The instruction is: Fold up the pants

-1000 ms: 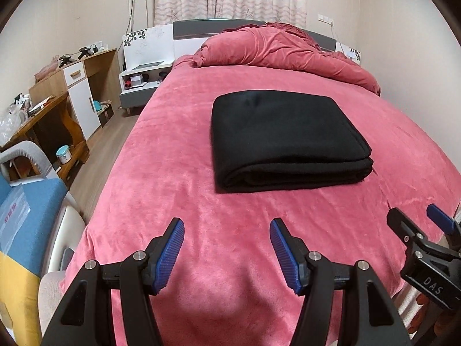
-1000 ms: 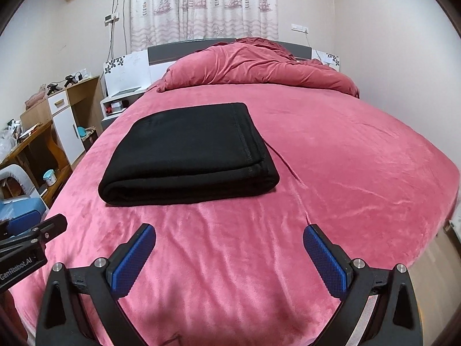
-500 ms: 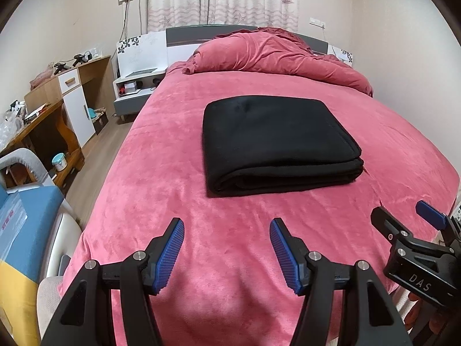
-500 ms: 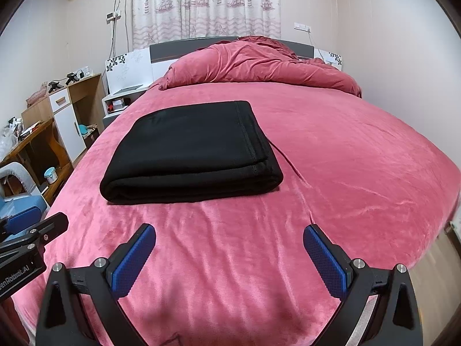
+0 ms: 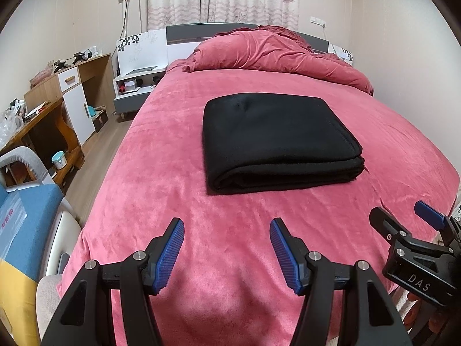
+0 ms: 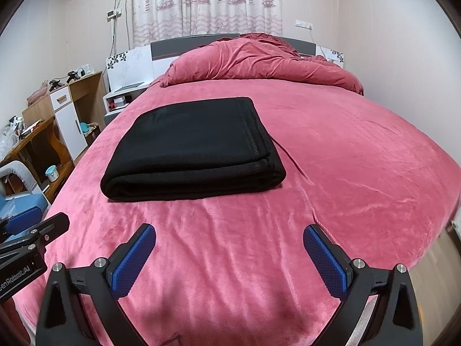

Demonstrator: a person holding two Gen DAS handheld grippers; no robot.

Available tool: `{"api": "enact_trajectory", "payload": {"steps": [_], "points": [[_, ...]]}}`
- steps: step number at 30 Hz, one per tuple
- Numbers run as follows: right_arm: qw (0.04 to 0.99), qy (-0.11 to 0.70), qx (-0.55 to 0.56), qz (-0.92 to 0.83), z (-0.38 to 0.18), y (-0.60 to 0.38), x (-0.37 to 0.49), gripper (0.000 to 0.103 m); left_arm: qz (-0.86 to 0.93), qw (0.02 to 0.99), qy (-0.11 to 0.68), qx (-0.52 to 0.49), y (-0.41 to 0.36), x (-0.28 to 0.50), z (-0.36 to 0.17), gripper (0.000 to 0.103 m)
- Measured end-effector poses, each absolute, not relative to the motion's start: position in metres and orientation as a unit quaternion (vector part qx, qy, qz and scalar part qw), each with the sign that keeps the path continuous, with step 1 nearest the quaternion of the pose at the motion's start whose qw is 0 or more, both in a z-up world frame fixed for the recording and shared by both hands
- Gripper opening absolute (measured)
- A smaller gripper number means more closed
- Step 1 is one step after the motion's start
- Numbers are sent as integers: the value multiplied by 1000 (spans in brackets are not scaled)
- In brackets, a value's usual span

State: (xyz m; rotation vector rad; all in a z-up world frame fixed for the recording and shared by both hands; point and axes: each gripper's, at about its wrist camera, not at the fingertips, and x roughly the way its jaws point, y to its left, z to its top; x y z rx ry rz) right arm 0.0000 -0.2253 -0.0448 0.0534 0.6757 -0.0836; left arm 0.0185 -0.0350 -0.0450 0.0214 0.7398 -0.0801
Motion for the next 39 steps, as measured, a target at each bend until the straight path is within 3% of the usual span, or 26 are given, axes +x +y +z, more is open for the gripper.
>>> {"api": "enact_trajectory", "payload": {"steps": [39], "points": [[937,347,30,-41,-52,-222,7,103,-38,925,379,9,-35,25,-56,63]]}}
